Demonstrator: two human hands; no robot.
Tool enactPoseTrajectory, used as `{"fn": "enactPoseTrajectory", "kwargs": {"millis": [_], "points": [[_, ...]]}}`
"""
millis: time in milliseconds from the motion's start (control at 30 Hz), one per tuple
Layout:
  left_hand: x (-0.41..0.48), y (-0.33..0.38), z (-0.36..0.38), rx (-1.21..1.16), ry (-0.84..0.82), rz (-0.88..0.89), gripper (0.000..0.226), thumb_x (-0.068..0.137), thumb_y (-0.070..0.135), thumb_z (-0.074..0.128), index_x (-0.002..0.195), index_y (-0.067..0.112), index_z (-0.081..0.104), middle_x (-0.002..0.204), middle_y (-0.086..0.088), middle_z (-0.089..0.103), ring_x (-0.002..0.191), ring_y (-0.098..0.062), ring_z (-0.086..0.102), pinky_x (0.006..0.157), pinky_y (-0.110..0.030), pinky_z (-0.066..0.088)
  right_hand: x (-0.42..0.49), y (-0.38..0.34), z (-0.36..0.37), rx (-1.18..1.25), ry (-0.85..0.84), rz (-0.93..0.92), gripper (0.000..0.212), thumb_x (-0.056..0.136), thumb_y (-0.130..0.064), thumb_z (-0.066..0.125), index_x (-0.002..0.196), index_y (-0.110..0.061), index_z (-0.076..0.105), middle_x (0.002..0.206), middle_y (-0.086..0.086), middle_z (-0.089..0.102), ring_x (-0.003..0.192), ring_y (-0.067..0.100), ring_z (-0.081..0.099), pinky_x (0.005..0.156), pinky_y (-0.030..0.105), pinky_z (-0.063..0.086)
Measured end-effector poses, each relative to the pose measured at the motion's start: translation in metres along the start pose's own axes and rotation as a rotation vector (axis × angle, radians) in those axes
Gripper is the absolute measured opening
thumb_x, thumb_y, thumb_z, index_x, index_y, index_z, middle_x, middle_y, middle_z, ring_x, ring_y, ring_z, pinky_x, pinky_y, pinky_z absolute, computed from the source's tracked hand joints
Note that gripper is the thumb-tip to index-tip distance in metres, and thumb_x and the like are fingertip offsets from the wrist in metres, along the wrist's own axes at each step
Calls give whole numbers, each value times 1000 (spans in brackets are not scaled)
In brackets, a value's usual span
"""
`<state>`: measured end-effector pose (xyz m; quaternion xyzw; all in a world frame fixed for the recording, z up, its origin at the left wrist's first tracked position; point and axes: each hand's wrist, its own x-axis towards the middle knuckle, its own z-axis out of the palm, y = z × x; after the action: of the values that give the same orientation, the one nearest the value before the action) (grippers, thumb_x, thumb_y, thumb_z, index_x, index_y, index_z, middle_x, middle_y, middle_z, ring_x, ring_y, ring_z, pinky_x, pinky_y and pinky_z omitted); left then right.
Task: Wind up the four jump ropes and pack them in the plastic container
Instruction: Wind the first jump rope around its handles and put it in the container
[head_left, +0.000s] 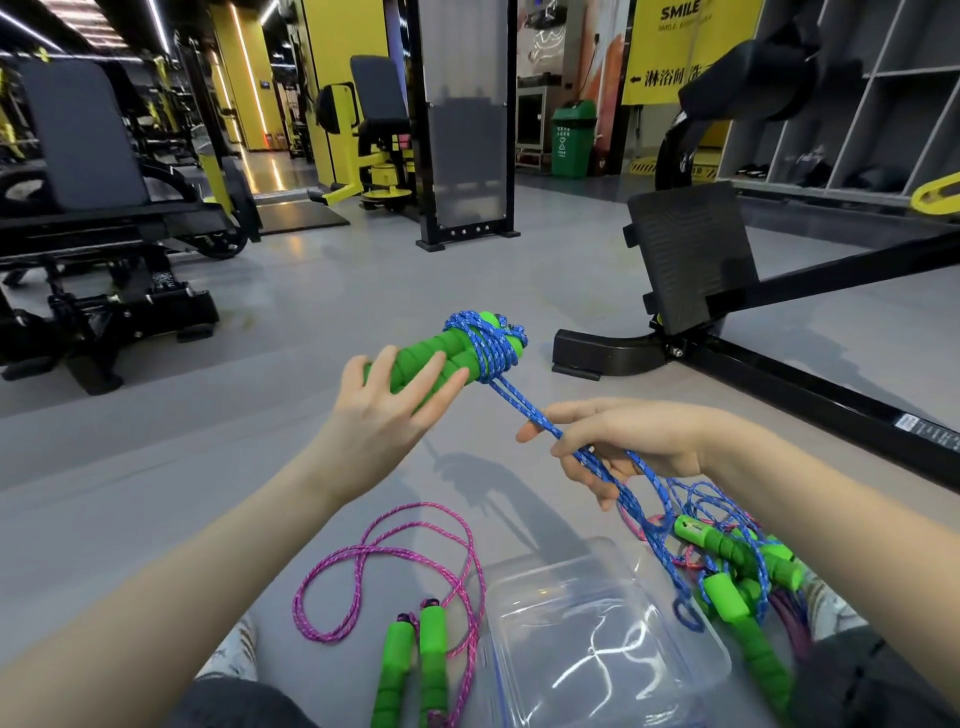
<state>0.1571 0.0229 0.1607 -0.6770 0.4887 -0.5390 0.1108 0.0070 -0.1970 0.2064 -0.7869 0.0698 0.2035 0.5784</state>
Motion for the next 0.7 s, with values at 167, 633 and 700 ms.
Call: {"fn": "enactPoseTrajectory", "kwargs": {"millis": [167,633,700], "points": [[-7,-5,4,46,-39,-31,54,91,-4,19,129,11,55,117,-13,63,84,-41,58,65,-39,43,2,3,-7,37,-7,23,27,98,-17,38,115,-5,55,70,12,58,43,20,51,53,33,55],[-3,-20,8,140,18,-75,47,89,-5,34,128,9,57,116,-16,62,83,-42,57,65,-40,39,20,34,2,-113,42,8,18,93,-27,54,78,-17,56,83,5,65,75,17,62,72,24,52],[-7,-24,10,162,4,-97,48,88,-5,34,129,8,56,117,-16,62,83,-42,57,66,-40,37,20,36,-2,111,36,-34,33,90,-39,51,71,-13,57,81,12,66,82,25,63,89,37,49]]}}
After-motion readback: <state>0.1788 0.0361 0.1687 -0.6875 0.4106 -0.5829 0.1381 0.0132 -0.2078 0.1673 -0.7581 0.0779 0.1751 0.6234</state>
